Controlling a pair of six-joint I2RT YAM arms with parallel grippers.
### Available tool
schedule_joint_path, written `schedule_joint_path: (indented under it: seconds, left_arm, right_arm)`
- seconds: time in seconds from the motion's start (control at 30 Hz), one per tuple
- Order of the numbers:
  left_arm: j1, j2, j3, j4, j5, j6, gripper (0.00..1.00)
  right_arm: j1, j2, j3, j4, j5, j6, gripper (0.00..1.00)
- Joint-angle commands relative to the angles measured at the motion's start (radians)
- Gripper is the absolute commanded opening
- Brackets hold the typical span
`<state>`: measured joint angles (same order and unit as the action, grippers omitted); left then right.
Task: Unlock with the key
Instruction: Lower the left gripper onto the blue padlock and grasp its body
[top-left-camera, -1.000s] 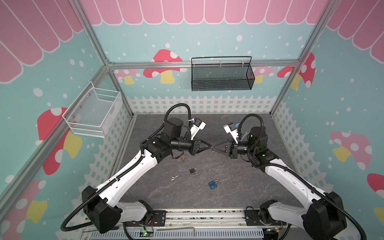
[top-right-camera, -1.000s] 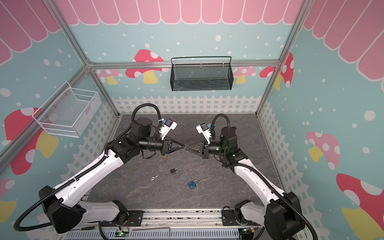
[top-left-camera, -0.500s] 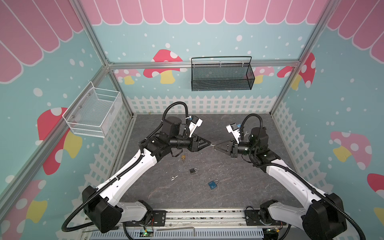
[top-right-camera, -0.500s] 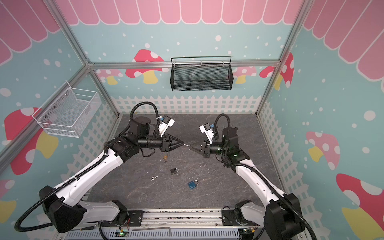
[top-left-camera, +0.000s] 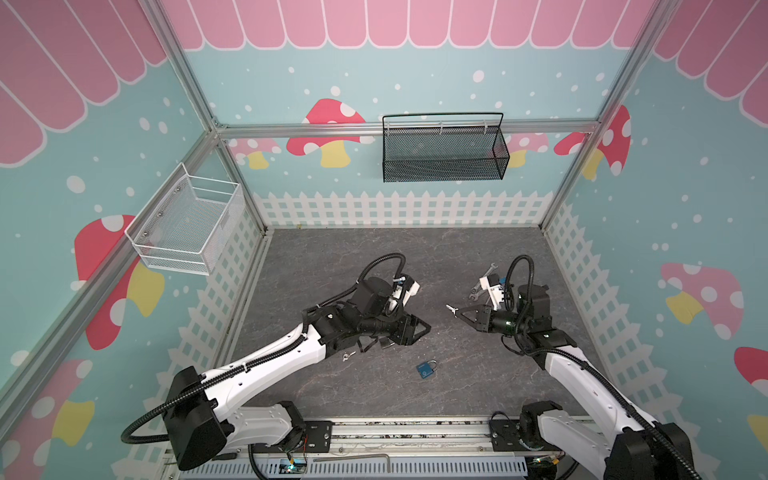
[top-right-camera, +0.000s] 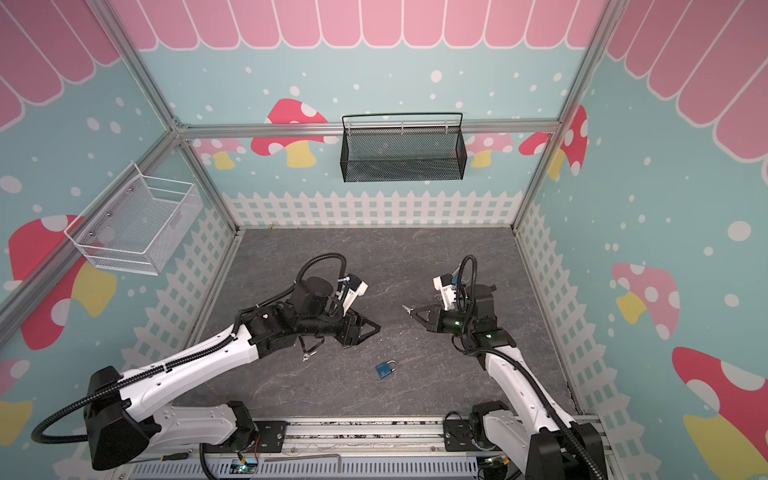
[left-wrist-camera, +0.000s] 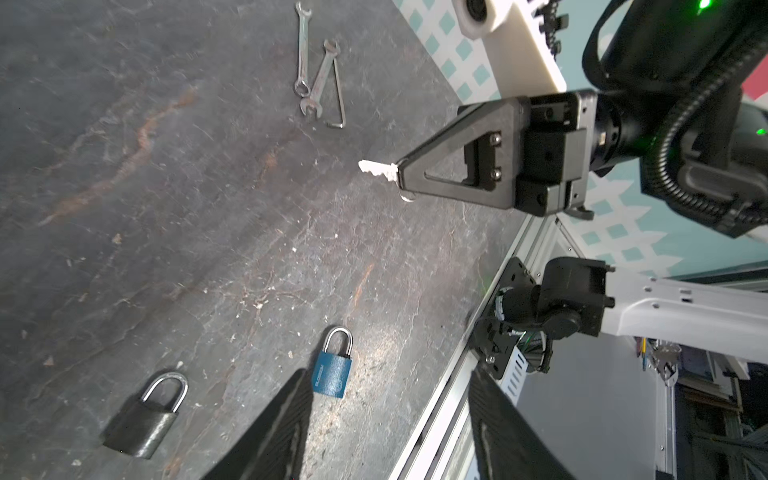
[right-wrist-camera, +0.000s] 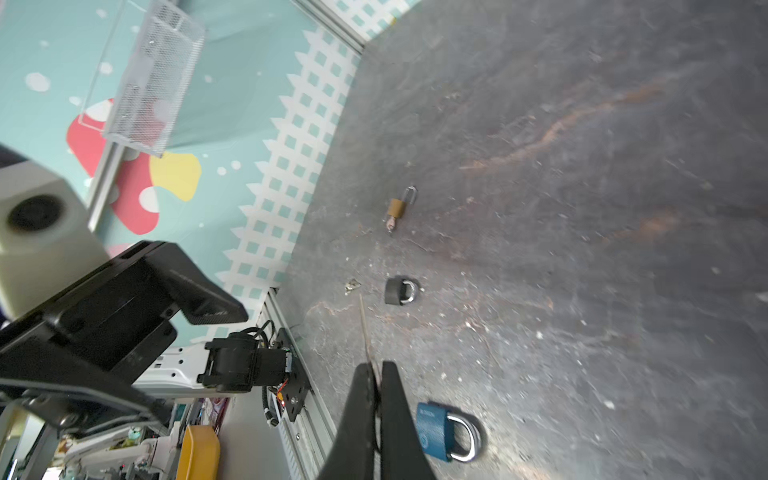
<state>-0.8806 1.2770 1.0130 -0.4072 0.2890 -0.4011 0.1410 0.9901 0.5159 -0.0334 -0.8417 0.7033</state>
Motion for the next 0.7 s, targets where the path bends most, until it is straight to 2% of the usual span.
schedule_joint_path:
  seconds: [0.0, 0.07, 0.37, 0.67]
  left_arm:
    - [-0.069, 0.051, -0.025, -0.019, -0.106, 0.003, 0.64]
    - [-0.116, 0.096, -0.026, -0.021, -0.114, 0.036, 0.63]
    - [-0.221, 0.327, 0.073, -0.103, -0.216, 0.084, 0.65]
    - [-0.236, 0.500, 0.146, -0.161, -0.299, 0.091, 0.65]
  right_arm:
    - [-0.030, -0.030, -0.027, -0.058, 0.065, 0.009, 0.00]
    - [-0.042, -0.018, -0.030, -0.105, 0.136, 0.005, 0.00]
    - [-0.060, 0.027, -0.032, -0.129, 0.175, 0.000, 0.00]
    - [-0.069, 0.038, -0.035, -0.121, 0.148, -0.018, 0.00]
